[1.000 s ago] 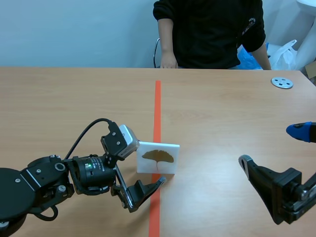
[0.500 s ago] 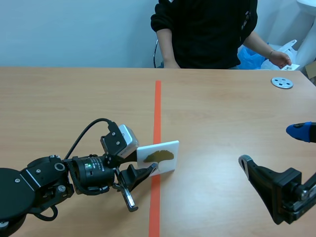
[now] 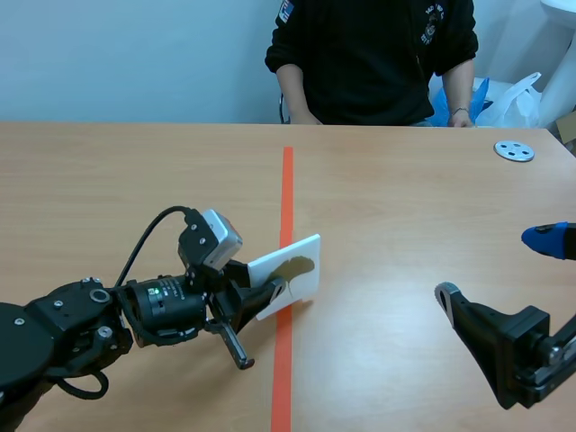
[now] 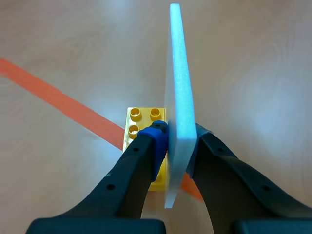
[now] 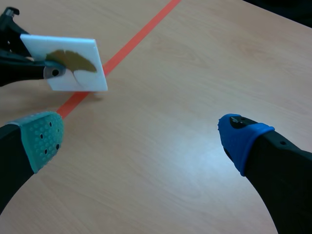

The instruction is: Sort the leaf by its shape. The table is split by an orange tape line. A compound leaf with several leaflets goes to the left side, a simple leaf with one blade goes to the right side. Return to the home posture when a red brick is placed on the table.

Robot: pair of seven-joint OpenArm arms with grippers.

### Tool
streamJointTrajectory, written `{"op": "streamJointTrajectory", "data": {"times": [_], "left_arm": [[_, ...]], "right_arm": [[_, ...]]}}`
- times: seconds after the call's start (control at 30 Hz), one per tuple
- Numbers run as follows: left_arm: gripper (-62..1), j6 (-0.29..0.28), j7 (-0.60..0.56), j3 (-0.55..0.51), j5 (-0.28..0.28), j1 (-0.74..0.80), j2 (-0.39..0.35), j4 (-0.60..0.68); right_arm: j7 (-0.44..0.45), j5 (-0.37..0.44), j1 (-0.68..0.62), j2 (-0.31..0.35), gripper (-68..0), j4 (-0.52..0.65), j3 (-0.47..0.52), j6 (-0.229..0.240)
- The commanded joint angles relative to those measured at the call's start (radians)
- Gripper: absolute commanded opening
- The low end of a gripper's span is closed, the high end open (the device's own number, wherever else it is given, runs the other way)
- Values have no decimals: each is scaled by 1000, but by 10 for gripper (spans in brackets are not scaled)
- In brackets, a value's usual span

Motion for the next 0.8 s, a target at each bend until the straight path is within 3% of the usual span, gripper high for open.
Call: {"op": "streamJointTrajectory", "data": {"times": [0.0, 0.13, 0.3, 0.37, 0.57, 0.67, 0.77], "left_arm": [[-554, 2, -11, -47, -56, -7, -5, 51], [-554, 17, 44, -160, -142, -6, -6, 82], [-554, 150, 89, -303, -172, -5, -14, 82], [-554, 176, 102, -344, -192, -5, -26, 82], [-554, 251, 135, -432, -228, 14, -68, 81], [-554, 283, 145, -454, -297, 28, -87, 68], [-554, 310, 145, -468, -324, 27, -95, 20]], "right_arm": [[15, 4, 12, 0, 4, 10, 9, -3], [15, 4, 12, 0, 4, 10, 9, -3], [15, 4, 12, 0, 4, 10, 9, -3], [15, 4, 12, 0, 4, 10, 9, -3], [15, 4, 12, 0, 4, 10, 10, -3], [15, 4, 12, 0, 4, 10, 10, -3], [14, 4, 12, 0, 4, 10, 10, -3]]}}
